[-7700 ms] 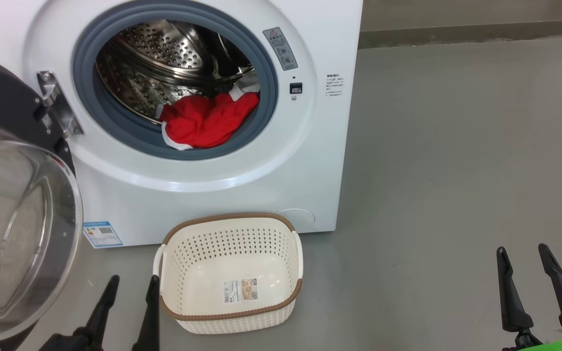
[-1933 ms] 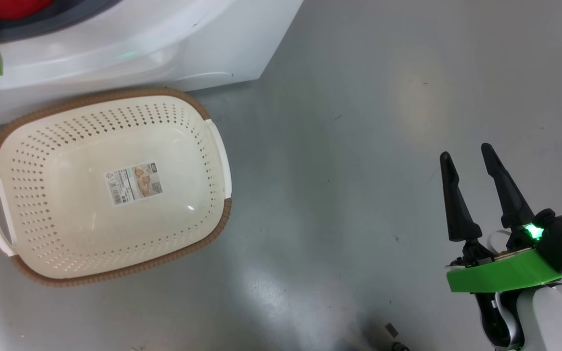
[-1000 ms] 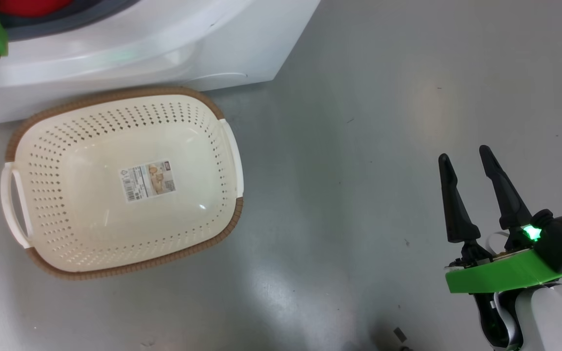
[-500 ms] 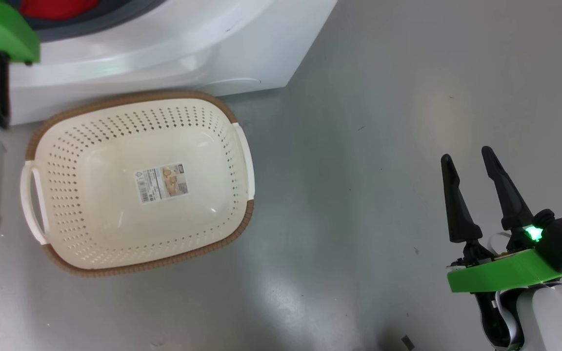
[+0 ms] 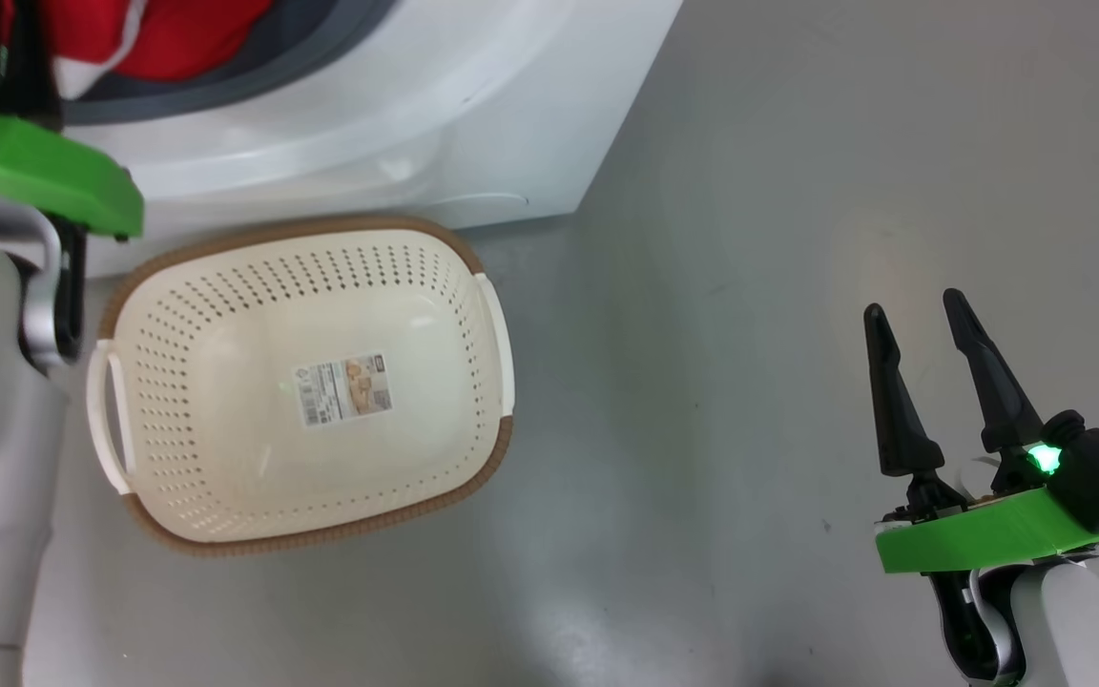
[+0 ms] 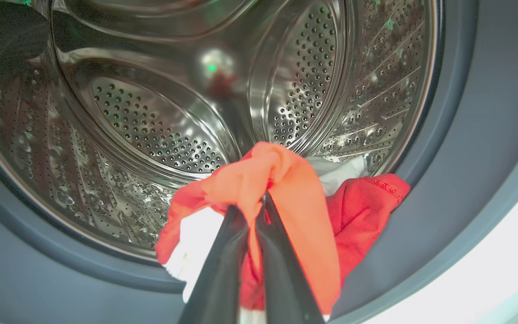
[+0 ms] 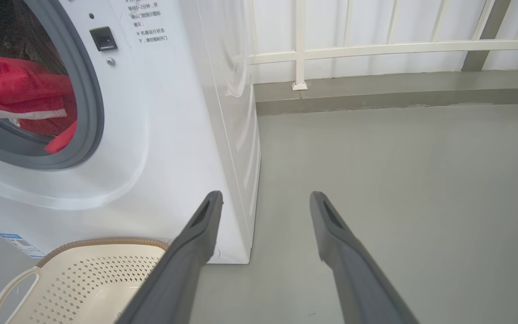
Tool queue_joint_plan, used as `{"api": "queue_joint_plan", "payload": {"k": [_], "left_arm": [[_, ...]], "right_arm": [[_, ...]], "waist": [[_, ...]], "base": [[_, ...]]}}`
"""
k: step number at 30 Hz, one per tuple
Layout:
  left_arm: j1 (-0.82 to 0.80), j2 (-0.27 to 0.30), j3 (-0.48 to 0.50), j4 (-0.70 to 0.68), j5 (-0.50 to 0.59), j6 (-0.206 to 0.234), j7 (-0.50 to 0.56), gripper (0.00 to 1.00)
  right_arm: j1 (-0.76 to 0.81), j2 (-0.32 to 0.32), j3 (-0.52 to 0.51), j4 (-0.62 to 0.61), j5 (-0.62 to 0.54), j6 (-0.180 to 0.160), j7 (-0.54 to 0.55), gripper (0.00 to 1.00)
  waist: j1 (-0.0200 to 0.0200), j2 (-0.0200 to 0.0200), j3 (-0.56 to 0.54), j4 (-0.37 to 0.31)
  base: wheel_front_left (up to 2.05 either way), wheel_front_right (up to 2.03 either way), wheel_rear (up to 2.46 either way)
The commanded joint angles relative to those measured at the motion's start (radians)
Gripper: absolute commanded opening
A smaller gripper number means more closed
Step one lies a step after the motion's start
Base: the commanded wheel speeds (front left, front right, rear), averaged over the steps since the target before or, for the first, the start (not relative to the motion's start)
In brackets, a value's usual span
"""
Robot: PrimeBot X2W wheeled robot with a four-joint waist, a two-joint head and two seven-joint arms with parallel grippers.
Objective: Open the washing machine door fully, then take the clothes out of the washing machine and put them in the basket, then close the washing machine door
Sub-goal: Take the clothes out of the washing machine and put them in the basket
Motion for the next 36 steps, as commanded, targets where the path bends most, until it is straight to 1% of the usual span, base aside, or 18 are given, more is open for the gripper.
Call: {"api": "queue_joint_plan", "payload": {"k": [1,8,13,15,21,28,36], "left_arm": [[0.028,0.047,0.027,-0.049,0.013,0.013,-0.008,0.00],[0.148,0.040,0.023,-0.162,0.019,0.043,-0.008,0.00],[0.204,0.042,0.019,-0.209,0.019,0.053,-0.008,0.00],[0.247,0.035,0.016,-0.254,0.017,0.070,-0.006,0.00],[0.323,0.020,0.008,-0.344,0.010,0.094,-0.003,0.00],[0.409,0.006,-0.015,-0.452,0.014,0.123,0.017,0.00],[0.494,-0.012,-0.041,-0.607,0.013,0.157,0.057,0.00]], "right_arm": [[0.005,-0.013,0.019,-0.018,0.011,0.000,-0.006,1.00],[0.016,-0.013,0.015,-0.015,0.013,0.000,-0.006,1.00],[0.022,-0.013,0.016,-0.010,0.012,0.000,-0.006,1.00],[0.024,-0.013,0.012,-0.009,0.012,0.000,-0.006,1.00],[0.029,-0.013,0.002,-0.007,0.006,0.000,-0.006,1.00],[0.045,-0.013,-0.012,-0.011,0.000,0.000,-0.006,1.00],[0.067,-0.013,-0.032,-0.024,-0.007,0.000,-0.006,1.00]], "waist": [[0.0000,0.0000,-0.025,0.012],[0.0000,0.0000,-0.077,0.030],[0.0000,0.0000,-0.098,0.039],[0.0000,0.0000,-0.114,0.044],[0.0000,0.0000,-0.144,0.056],[0.0000,0.0000,-0.187,0.069],[0.0000,0.0000,-0.218,0.096]], "base": [[0.00,0.00,0.00],[0.00,0.00,0.00],[0.00,0.00,0.00],[0.00,0.00,0.00],[0.00,0.00,0.00],[0.00,0.00,0.00],[0.00,0.00,0.00]]}}
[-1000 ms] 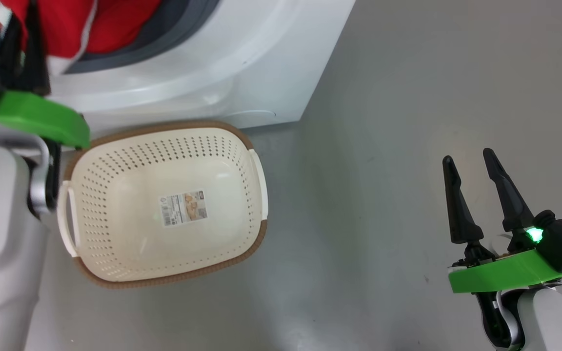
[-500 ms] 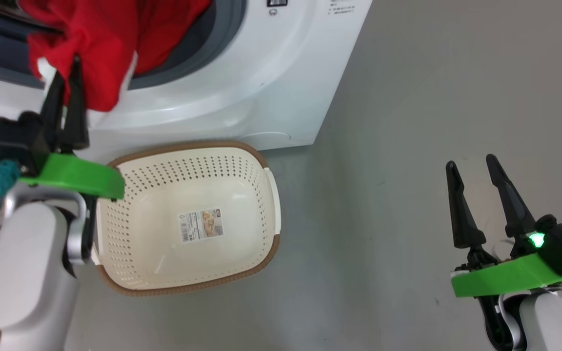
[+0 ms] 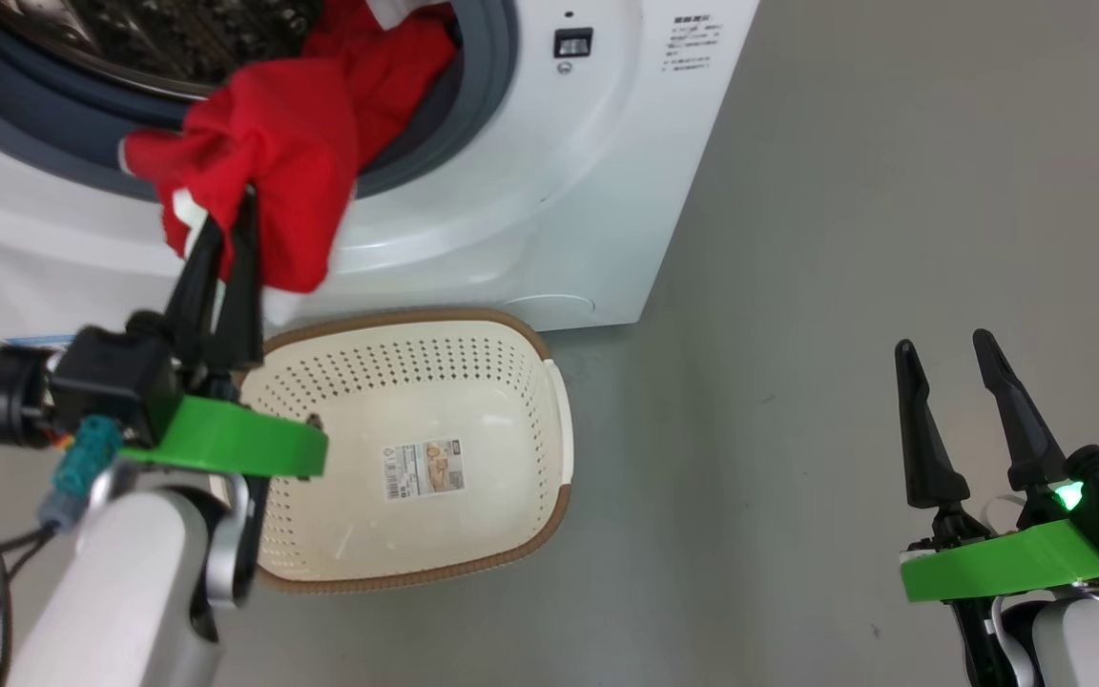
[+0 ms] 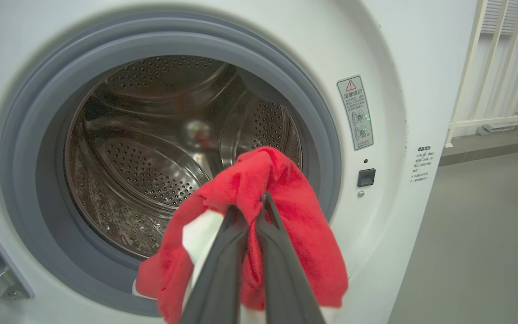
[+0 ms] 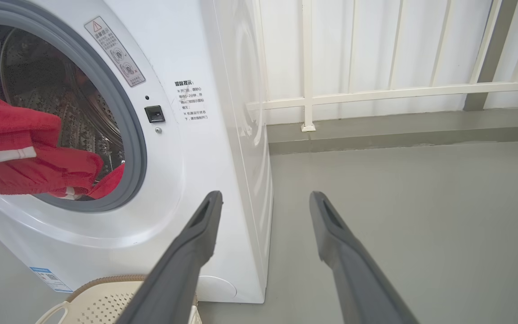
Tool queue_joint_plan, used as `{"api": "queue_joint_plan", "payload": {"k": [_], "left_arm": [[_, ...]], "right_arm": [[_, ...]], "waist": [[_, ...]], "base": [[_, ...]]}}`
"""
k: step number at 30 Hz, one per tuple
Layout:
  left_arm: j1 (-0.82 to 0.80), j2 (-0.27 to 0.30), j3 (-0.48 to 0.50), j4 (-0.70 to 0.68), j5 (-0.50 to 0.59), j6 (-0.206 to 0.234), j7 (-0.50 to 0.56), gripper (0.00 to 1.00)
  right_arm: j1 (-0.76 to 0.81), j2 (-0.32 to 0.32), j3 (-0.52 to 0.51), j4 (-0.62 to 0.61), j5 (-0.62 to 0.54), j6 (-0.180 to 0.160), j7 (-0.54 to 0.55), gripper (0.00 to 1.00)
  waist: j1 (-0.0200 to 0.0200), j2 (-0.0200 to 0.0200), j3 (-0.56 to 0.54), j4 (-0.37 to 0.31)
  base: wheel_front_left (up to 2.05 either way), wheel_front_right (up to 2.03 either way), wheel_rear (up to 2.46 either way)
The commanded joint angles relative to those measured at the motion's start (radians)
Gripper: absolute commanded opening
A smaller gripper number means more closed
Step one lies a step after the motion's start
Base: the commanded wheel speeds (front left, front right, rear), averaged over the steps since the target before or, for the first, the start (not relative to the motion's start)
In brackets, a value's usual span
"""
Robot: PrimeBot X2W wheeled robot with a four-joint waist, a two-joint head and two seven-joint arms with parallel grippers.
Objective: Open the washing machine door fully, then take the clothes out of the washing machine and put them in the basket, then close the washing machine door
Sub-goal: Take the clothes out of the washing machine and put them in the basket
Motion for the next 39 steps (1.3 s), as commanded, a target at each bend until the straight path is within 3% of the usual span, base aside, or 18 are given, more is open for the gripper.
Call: {"api": "queue_joint_plan", "payload": {"k": [1,7,12,23,39], "left_arm": [[0.013,0.022,0.029,-0.043,0.005,0.011,0.008,0.00],[0.072,0.005,0.002,-0.089,-0.006,0.021,0.041,0.00],[0.083,-0.013,-0.007,-0.014,-0.027,0.010,0.022,0.00],[0.034,-0.063,-0.022,0.275,-0.066,-0.046,-0.037,0.00],[-0.134,-0.152,0.013,0.837,-0.176,-0.193,-0.063,0.00]], "right_arm": [[0.004,-0.012,0.016,-0.029,-0.005,0.000,-0.006,1.00],[0.005,-0.012,0.019,-0.044,-0.007,0.000,-0.006,1.00],[-0.004,-0.012,0.027,-0.047,-0.005,0.000,-0.006,1.00],[-0.031,-0.012,0.033,-0.042,0.000,0.000,-0.006,1.00],[-0.062,-0.012,0.048,0.000,0.035,0.000,-0.006,1.00]], "waist": [[0.0000,0.0000,-0.008,0.009],[0.0000,0.0000,0.005,0.019],[0.0000,0.0000,0.033,0.015],[0.0000,0.0000,0.085,-0.012],[0.0000,0.0000,0.170,-0.072]], "base": [[0.00,0.00,0.00],[0.00,0.00,0.00],[0.00,0.00,0.00],[0.00,0.00,0.00],[0.00,0.00,0.00]]}}
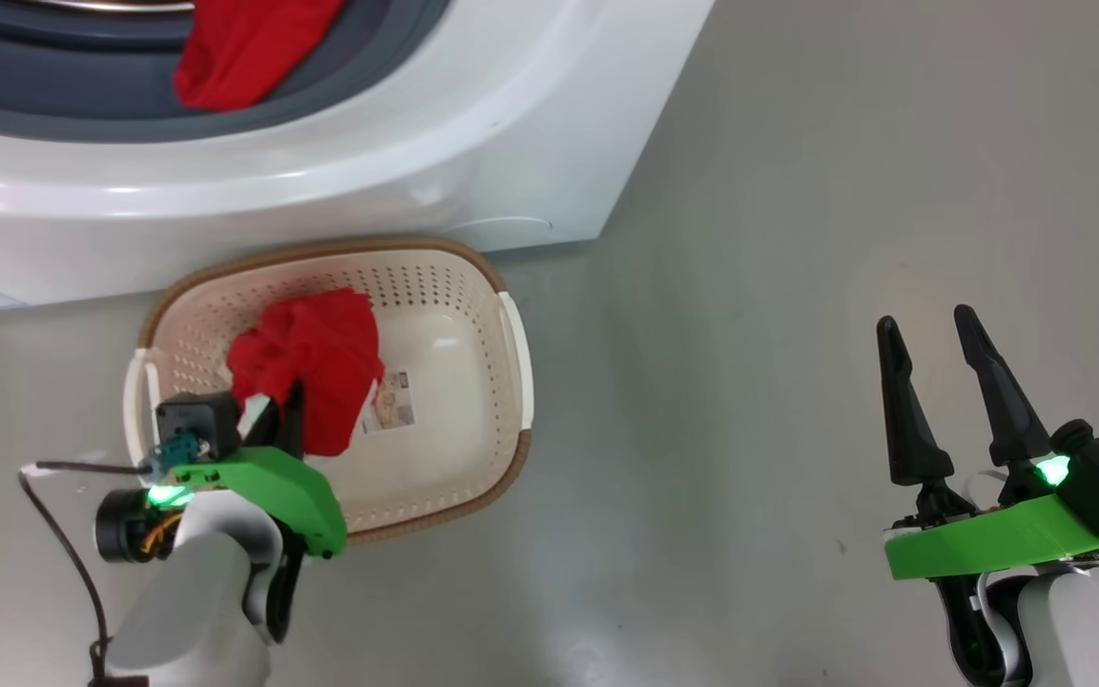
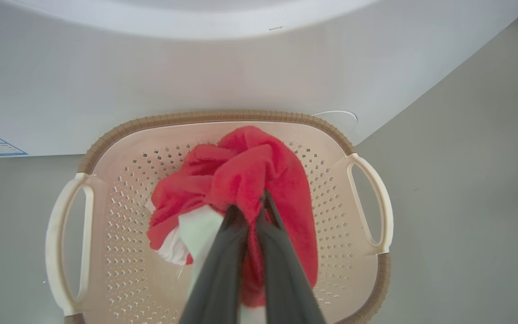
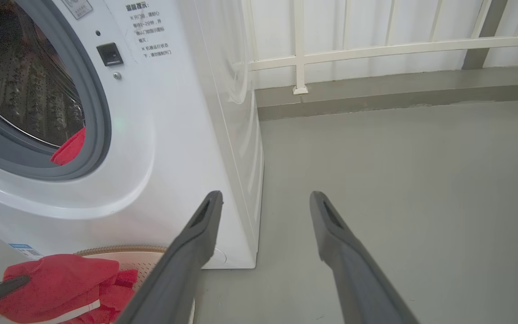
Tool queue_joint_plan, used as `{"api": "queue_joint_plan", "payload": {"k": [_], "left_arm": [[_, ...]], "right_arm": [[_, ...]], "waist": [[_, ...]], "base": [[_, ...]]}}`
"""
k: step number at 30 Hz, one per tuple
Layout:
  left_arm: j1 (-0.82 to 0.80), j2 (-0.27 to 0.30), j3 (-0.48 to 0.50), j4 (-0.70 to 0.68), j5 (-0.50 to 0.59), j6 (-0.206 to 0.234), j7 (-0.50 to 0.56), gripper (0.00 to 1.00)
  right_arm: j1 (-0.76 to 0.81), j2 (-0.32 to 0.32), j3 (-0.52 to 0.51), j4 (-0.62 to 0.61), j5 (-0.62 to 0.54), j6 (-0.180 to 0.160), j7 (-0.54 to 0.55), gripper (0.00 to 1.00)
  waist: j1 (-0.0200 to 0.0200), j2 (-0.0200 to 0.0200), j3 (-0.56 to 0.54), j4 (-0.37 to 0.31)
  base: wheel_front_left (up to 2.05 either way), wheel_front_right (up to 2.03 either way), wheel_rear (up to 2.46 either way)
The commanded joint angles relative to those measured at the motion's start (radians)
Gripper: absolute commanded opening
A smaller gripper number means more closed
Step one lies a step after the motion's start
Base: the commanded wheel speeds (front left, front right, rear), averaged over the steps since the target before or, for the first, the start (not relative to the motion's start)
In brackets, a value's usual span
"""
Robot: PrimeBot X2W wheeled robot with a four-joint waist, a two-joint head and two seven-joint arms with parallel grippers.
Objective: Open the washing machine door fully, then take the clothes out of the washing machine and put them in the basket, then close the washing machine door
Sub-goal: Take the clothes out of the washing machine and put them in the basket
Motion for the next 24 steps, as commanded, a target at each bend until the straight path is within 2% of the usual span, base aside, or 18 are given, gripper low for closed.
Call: {"api": "queue_joint_plan", "payload": {"k": [1,10,21,22,23,24], "left_arm": [[-0.024,0.019,0.027,0.025,-0.008,-0.009,-0.014,0.00],[-0.131,0.030,-0.005,0.233,0.015,0.000,0.030,0.00],[-0.177,0.063,0.009,0.293,-0.017,0.001,0.098,0.00],[-0.179,0.066,0.011,0.295,-0.021,0.004,0.103,0.07],[-0.182,0.069,0.013,0.296,-0.024,0.007,0.105,0.27],[-0.185,0.071,0.014,0.297,-0.025,0.009,0.105,0.41]], "right_arm": [[-0.015,-0.012,0.018,-0.020,0.010,0.000,-0.006,1.00],[-0.039,-0.012,0.032,-0.021,0.015,0.000,-0.006,1.00],[-0.072,-0.012,0.068,-0.014,0.016,0.000,-0.006,1.00],[-0.073,-0.012,0.070,-0.012,0.017,0.000,-0.006,1.00],[-0.075,-0.012,0.072,-0.011,0.018,0.000,-0.006,1.00],[-0.076,-0.012,0.073,-0.010,0.019,0.000,-0.006,1.00]], "waist": [[0.0000,0.0000,0.024,-0.020],[0.0000,0.0000,0.093,-0.055],[0.0000,0.0000,0.153,-0.103],[0.0000,0.0000,0.155,-0.105],[0.0000,0.0000,0.157,-0.107],[0.0000,0.0000,0.159,-0.109]], "base": [[0.00,0.00,0.00],[0.00,0.00,0.00],[0.00,0.00,0.00],[0.00,0.00,0.00],[0.00,0.00,0.00],[0.00,0.00,0.00]]}}
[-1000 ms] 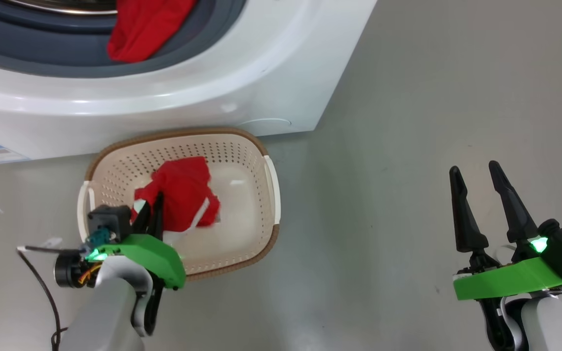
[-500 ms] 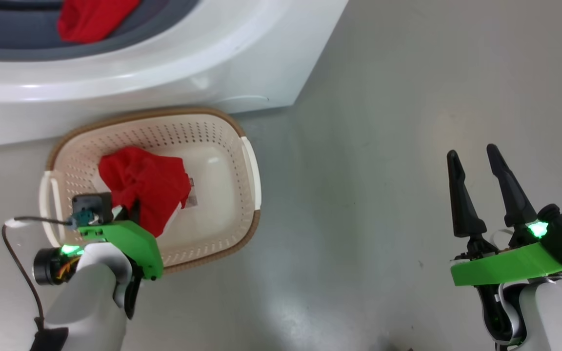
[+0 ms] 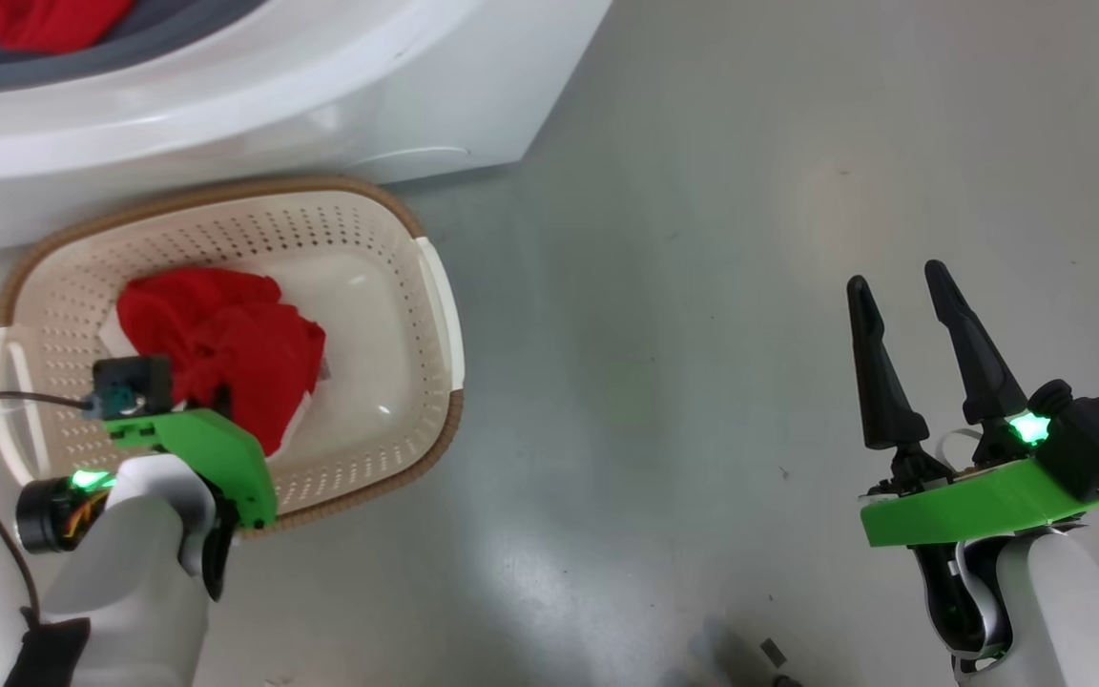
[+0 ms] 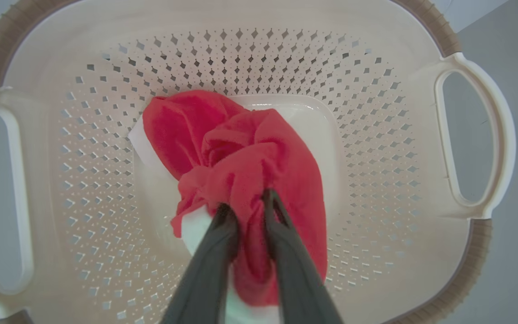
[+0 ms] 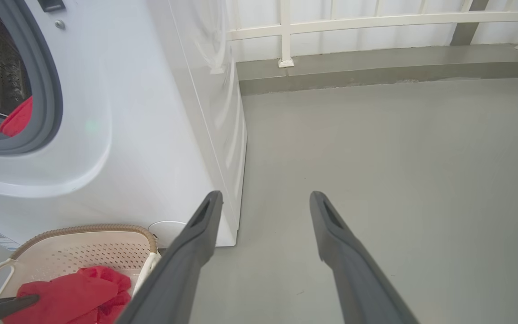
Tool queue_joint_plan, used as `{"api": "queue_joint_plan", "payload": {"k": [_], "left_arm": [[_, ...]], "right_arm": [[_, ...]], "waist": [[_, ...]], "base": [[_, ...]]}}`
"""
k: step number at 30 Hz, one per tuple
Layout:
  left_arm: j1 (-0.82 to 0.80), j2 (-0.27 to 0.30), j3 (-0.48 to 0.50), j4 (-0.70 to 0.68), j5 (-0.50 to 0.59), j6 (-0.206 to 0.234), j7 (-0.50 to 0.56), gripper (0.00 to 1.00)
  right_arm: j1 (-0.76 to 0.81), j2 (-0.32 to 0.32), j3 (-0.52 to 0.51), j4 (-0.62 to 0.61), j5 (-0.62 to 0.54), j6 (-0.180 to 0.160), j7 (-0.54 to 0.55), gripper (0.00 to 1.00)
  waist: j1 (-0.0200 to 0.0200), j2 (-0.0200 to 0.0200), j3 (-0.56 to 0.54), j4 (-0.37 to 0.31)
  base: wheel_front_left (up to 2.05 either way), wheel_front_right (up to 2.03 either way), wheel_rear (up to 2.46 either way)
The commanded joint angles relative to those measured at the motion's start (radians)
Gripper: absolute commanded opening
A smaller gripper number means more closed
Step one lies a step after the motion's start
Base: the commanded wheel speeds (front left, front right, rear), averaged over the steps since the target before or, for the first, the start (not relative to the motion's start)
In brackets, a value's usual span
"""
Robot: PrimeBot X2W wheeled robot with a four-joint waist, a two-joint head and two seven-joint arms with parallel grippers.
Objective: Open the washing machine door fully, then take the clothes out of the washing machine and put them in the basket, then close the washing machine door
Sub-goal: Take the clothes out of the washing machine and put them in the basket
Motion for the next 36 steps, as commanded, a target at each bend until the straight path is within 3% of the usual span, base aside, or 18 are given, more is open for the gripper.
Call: {"api": "queue_joint_plan", "payload": {"k": [1,2,3,11,22,27,36], "left_arm": [[-0.005,0.036,0.025,-0.003,-0.010,0.010,-0.002,0.64],[-0.005,0.036,0.025,-0.003,-0.010,0.010,-0.002,0.64],[-0.007,0.037,0.026,-0.002,-0.012,0.012,-0.001,1.00],[0.030,0.015,0.066,0.003,-0.075,-0.010,-0.013,1.00],[0.087,-0.023,0.065,-0.028,-0.080,-0.017,-0.116,1.00],[0.131,-0.020,0.061,-0.187,-0.029,-0.008,-0.124,1.00],[0.312,-0.046,0.137,-0.525,0.048,0.004,-0.125,1.00]], "right_arm": [[-0.001,-0.012,0.026,-0.016,0.004,0.000,-0.006,1.00],[-0.001,-0.012,0.026,-0.016,0.004,0.000,-0.006,1.00],[-0.002,-0.012,0.025,-0.015,0.004,0.000,-0.006,1.00],[0.002,-0.012,0.027,-0.007,-0.011,0.000,-0.006,1.00],[0.038,-0.012,-0.005,-0.007,-0.076,0.000,-0.006,1.00],[0.051,-0.012,-0.033,-0.011,-0.106,0.000,-0.006,1.00],[0.076,-0.012,-0.062,-0.007,-0.148,0.000,-0.006,1.00]], "waist": [[0.0000,-0.0001,0.009,-0.009],[0.0000,-0.0001,0.009,-0.009],[0.0000,-0.0001,0.009,-0.009],[0.0000,-0.0001,-0.036,0.015],[0.0000,-0.0001,-0.140,0.080],[0.0000,-0.0001,-0.186,0.109],[0.0000,-0.0001,-0.280,0.153]], "base": [[0.00,0.00,0.00],[0.00,0.00,0.00],[0.00,0.00,0.00],[0.00,0.00,0.00],[0.00,0.00,0.00],[0.00,0.00,0.00],[0.00,0.00,0.00]]}}
